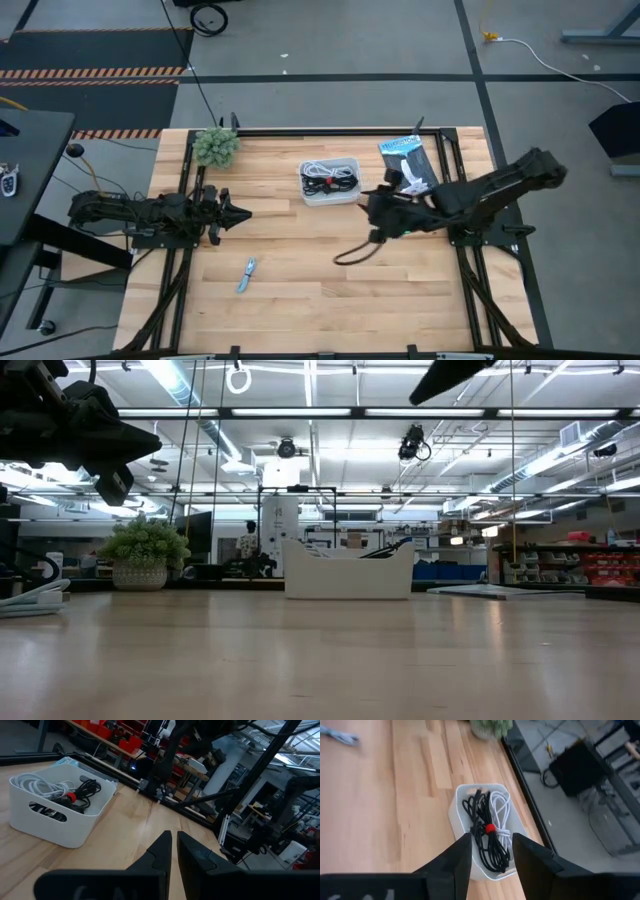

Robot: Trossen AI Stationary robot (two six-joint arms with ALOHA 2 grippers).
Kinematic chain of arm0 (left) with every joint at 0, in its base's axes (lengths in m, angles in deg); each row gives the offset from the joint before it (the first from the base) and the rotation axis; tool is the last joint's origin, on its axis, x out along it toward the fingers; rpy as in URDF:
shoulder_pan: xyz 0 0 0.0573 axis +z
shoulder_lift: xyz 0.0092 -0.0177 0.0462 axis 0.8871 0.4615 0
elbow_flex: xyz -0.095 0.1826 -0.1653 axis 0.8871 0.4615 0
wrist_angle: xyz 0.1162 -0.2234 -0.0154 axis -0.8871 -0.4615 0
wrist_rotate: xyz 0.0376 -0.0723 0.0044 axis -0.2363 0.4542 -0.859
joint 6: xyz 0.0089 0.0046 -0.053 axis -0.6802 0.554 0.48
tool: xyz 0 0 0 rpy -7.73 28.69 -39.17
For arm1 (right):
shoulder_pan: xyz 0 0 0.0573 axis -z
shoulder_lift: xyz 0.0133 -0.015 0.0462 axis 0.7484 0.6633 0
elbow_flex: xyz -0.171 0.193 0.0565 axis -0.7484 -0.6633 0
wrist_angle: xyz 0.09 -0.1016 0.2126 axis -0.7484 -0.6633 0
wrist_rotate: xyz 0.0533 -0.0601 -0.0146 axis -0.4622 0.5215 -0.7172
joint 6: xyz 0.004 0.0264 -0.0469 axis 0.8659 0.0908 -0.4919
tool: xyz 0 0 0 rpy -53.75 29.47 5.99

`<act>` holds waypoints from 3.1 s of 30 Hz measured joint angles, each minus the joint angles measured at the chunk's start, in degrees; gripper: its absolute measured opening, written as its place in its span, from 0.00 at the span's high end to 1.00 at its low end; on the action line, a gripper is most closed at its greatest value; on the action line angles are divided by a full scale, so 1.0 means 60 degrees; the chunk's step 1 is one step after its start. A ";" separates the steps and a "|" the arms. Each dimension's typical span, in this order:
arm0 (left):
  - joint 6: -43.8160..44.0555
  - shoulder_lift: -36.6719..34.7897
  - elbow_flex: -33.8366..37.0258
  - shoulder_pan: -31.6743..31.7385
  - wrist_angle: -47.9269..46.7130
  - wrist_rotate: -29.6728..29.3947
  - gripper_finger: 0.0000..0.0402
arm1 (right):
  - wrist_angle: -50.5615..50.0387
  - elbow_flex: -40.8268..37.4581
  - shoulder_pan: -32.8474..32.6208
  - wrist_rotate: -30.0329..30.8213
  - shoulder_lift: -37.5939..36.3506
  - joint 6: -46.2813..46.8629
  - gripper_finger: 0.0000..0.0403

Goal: Pick and place USB-C Cables
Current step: Put the blue charger cable into the bin

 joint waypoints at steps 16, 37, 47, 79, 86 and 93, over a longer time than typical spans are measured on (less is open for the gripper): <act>0.0000 -0.0001 0.0001 0.0001 0.0002 0.0002 0.91 | 0.1905 -0.2289 -0.0727 0.0032 -0.4337 -0.1672 0.63; 0.0329 -0.0003 0.0003 0.0003 0.2376 -0.0199 0.91 | 0.2348 -0.2741 -0.1020 -0.0214 -0.5536 -0.2341 0.63; 0.2734 0.0983 -0.0823 -0.0382 0.3125 0.0004 0.91 | 0.2566 -0.2741 -0.1020 -0.0218 -0.5511 -0.2816 0.63; 0.5608 1.1609 -0.9391 -0.3370 -0.8335 0.2232 0.91 | 0.2740 -0.2741 -0.1020 -0.0739 -0.5196 -0.2926 0.63; 0.6661 1.3101 -0.9391 -0.3745 -0.8775 0.3080 0.90 | 0.2744 -0.2741 -0.1020 -0.0735 -0.5175 -0.2943 0.63; 0.6834 1.4094 -0.9391 -0.3701 -0.9026 0.3081 0.77 | 0.2744 -0.2741 -0.1020 -0.0731 -0.5175 -0.2943 0.63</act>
